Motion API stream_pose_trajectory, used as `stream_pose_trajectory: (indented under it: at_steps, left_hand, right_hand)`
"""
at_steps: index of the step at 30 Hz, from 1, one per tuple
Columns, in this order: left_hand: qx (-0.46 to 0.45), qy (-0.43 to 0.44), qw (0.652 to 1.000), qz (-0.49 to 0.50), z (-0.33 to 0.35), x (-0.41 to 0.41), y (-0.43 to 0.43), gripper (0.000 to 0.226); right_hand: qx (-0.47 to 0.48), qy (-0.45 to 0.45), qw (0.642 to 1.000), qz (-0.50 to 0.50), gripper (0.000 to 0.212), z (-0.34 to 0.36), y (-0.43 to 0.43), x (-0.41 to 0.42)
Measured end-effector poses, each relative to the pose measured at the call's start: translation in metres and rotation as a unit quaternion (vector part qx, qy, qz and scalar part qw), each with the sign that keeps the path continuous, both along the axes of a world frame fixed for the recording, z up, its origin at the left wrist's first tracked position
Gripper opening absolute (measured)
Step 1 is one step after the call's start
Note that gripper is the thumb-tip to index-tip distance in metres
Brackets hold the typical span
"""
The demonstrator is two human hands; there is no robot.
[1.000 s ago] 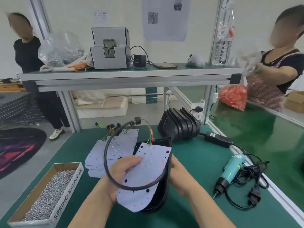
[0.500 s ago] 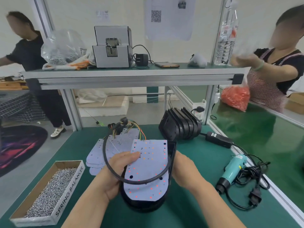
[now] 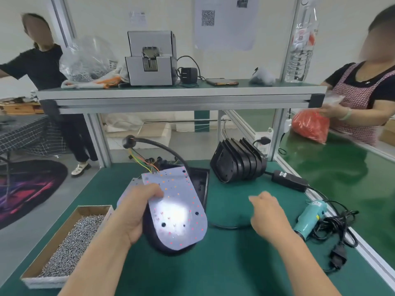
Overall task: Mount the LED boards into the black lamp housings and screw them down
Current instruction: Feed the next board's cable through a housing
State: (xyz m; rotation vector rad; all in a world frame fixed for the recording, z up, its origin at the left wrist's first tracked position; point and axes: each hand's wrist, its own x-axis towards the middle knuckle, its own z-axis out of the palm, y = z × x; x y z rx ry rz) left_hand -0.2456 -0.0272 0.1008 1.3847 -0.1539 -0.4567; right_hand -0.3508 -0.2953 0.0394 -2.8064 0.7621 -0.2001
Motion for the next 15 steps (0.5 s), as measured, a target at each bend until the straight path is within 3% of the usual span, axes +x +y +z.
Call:
stream_pose_trajectory:
  at_steps: [1, 2, 4, 5, 6, 8, 9, 13, 15]
  left_hand:
    - [0.024, -0.008, 1.0, -0.007, -0.001, -0.003, -0.003, 0.035]
    - [0.046, -0.019, 0.999, -0.019, -0.004, -0.005, -0.006, 0.033]
    - [0.083, -0.04, 0.995, -0.044, -0.007, -0.013, -0.014, 0.014]
    - [0.094, -0.047, 0.993, -0.058, -0.007, -0.017, -0.018, 0.006]
    - [0.095, -0.053, 0.991, -0.078, -0.009, -0.018, -0.02, 0.013]
    - [0.087, -0.049, 0.99, -0.101, -0.011, -0.02, -0.02, 0.012]
    - [0.081, -0.044, 0.99, -0.107, -0.01, -0.021, -0.018, 0.008]
    - [0.029, -0.014, 0.992, -0.118, -0.017, -0.011, 0.003, 0.058]
    - [-0.004, -0.004, 0.993, -0.117, -0.021, -0.009, 0.008, 0.066]
  right_hand:
    - [0.055, -0.125, 0.99, 0.022, 0.035, 0.014, 0.01, 0.001]
    - [0.126, -0.245, 0.959, 0.062, 0.034, 0.031, 0.025, 0.002]
    - [0.219, -0.348, 0.894, 0.177, 0.036, 0.064, 0.061, 0.005]
    - [0.224, -0.349, 0.884, 0.218, 0.04, 0.073, 0.074, 0.007]
    - [0.199, -0.346, 0.883, 0.247, 0.04, 0.079, 0.084, 0.011]
    - [0.104, -0.366, 0.889, 0.253, 0.023, 0.086, 0.088, 0.02]
    - [0.1, -0.388, 0.885, 0.238, 0.017, 0.086, 0.084, 0.024]
    - [0.378, -0.383, 0.833, 0.125, 0.01, 0.076, 0.067, 0.032]
    - [0.447, -0.346, 0.819, 0.097, 0.008, 0.07, 0.062, 0.033]
